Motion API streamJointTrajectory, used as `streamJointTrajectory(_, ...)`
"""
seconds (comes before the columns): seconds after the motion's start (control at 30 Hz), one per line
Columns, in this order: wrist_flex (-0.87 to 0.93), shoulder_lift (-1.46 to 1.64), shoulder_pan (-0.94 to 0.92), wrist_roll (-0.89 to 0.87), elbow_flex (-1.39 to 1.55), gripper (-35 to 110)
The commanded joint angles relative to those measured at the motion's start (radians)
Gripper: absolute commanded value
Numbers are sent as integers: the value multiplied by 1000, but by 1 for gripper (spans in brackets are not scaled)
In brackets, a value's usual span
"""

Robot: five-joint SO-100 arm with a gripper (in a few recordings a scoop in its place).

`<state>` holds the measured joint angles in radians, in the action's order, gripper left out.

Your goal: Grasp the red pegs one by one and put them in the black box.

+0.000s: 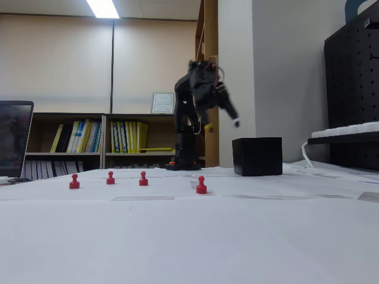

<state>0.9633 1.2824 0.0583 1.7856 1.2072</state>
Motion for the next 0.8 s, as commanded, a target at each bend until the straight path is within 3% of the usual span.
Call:
streamJointTrajectory(0.0,-95,-67,-63,-67,-57,25)
streamJointTrajectory(0.27,-411,-32,-144,-143,-273,25)
streamJointTrajectory(0.77,-900,255,-276,-198,-310,25)
